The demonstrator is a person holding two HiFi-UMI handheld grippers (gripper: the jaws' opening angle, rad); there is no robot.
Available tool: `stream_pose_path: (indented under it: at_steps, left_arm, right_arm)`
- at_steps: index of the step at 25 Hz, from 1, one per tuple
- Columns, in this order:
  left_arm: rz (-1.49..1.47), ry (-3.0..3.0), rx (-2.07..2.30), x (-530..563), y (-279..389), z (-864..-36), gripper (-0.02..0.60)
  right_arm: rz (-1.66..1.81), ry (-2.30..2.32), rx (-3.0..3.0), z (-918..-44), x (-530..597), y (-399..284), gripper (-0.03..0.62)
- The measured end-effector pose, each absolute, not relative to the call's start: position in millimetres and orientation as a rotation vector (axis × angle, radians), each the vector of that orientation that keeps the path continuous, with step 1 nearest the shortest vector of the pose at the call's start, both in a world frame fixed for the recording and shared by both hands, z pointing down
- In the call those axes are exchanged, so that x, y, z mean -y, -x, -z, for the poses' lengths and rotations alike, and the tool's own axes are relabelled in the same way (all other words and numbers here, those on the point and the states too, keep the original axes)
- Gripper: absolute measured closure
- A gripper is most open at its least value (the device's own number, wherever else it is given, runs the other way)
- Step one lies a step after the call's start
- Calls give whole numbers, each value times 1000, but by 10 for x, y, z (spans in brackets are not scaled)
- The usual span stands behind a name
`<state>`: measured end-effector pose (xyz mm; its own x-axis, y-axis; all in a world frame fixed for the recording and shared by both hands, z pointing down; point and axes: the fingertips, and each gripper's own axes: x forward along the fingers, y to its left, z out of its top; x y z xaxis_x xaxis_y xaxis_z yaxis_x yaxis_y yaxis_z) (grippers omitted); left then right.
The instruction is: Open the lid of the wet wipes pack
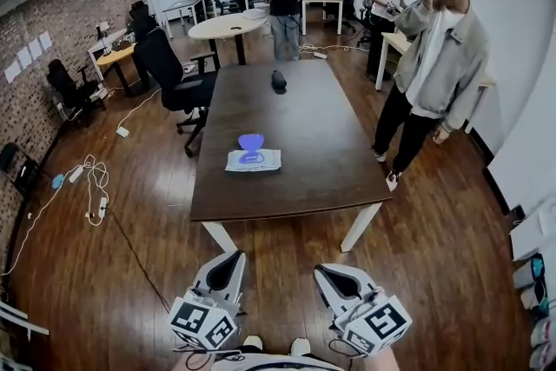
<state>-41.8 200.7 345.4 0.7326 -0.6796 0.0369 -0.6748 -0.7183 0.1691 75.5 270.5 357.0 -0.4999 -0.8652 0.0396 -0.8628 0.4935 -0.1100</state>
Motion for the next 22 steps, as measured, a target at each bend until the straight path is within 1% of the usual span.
stream_pose_path:
  at_steps: [11, 22]
  left_arm:
    - [60, -2756, 1021, -1864, 845, -3457, 581]
    - [45, -2769, 977, -1742, 953, -3534, 581]
  right_arm:
    - [162, 1607, -2716, -3476, -2595, -260, 586]
    - [180, 1666, -2702, -3531, -2494, -154, 586]
